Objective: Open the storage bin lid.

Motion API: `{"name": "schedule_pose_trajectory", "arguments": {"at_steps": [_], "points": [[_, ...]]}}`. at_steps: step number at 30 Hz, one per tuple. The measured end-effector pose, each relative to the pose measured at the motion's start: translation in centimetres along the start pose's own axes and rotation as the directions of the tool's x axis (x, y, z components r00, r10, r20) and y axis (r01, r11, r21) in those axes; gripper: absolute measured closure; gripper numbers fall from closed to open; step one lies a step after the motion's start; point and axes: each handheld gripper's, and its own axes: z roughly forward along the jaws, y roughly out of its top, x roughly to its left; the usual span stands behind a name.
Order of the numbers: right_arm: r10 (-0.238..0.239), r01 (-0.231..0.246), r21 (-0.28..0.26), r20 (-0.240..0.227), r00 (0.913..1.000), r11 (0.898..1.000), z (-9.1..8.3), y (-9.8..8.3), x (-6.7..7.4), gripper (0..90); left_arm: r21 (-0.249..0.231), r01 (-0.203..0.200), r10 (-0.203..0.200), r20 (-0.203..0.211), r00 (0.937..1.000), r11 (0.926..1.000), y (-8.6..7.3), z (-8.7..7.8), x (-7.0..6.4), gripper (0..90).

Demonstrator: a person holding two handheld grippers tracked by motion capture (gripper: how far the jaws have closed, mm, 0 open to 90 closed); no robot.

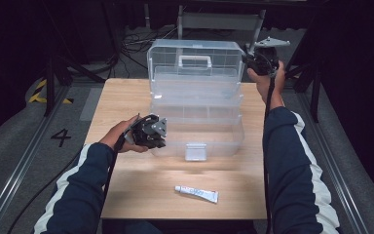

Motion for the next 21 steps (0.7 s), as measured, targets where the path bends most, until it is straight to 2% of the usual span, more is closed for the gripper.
{"name": "schedule_pose_trajectory", "arguments": {"at_steps": [7,21], "points": [[0.034,-0.034,0.001,-0.012,0.9994,0.999,0.6,0.0,-0.4,84.8,0.001,0.002,-0.002,0.007,1.0000,1.0000,0.0,0.0,0.1,83.4],[0.047,-0.047,0.005,-0.005,0.9989,0.999,1.7,0.0,-0.6,84.6,-0.006,0.014,-0.014,-0.004,0.9999,0.9999,-0.1,0.0,-0.1,82.8]]}}
